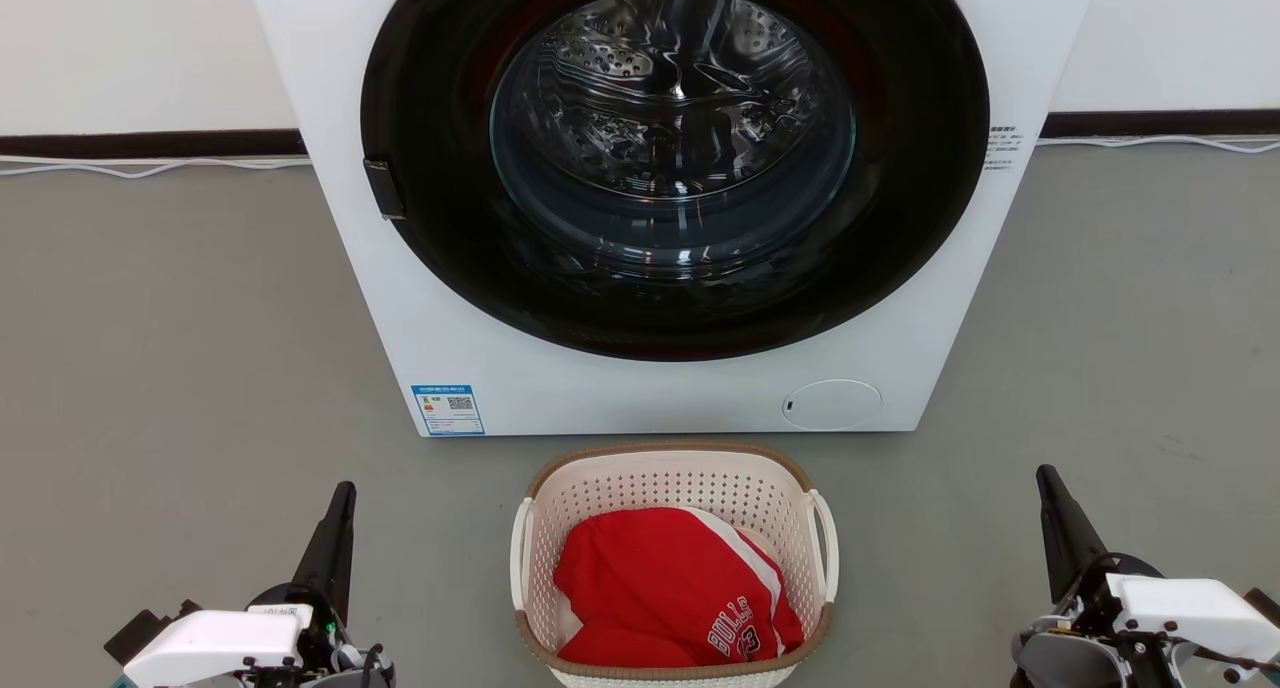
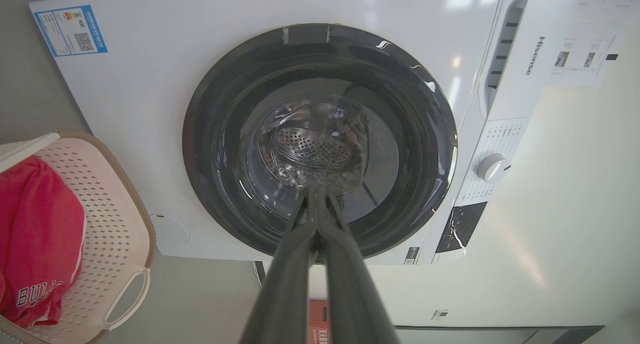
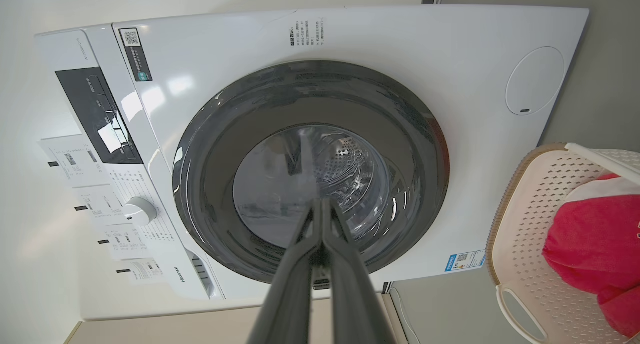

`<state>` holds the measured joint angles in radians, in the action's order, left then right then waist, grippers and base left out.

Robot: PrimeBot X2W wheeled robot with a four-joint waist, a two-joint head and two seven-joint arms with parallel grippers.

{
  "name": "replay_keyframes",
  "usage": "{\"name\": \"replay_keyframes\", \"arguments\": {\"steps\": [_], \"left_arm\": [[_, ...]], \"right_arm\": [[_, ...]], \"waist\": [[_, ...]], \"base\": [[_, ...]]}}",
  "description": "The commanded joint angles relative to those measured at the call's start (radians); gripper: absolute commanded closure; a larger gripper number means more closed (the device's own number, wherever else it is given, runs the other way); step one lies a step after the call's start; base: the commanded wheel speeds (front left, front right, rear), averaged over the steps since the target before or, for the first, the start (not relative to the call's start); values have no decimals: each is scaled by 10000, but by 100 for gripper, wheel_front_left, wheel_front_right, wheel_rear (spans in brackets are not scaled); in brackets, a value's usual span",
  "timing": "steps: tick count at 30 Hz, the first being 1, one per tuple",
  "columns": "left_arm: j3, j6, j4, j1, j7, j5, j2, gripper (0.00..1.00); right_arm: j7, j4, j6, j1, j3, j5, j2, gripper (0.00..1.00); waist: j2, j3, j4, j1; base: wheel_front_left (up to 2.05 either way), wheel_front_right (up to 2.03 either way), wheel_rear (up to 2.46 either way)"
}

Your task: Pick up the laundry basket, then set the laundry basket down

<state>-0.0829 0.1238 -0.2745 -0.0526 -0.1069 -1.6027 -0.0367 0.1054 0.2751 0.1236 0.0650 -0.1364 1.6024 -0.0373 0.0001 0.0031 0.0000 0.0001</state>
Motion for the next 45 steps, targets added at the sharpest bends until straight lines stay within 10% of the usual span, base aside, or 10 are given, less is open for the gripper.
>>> {"name": "replay_keyframes", "arguments": {"steps": [1,24,25,45], "left_arm": [[-305,69,296,-554,-61,-62,-135,100],[-305,69,296,-554,-60,-62,-135,100],[2,-4,-34,19,7,2,6,0],[173,4,-423,353,490,369,78,0]], "right_arm": [[76,-303,71,429,230,66,-129,100],[76,-303,71,429,230,66,-129,100],[-2,36,-2,-22,0,-3,6,0],[-475,90,4,-404,281,-773,5,0]], "waist": [[-1,0,0,-1],[-1,0,0,-1],[-1,0,0,0],[-1,22,-6,0]], "base": [[0,0,0],[0,0,0],[0,0,0],[0,0,0]]}}
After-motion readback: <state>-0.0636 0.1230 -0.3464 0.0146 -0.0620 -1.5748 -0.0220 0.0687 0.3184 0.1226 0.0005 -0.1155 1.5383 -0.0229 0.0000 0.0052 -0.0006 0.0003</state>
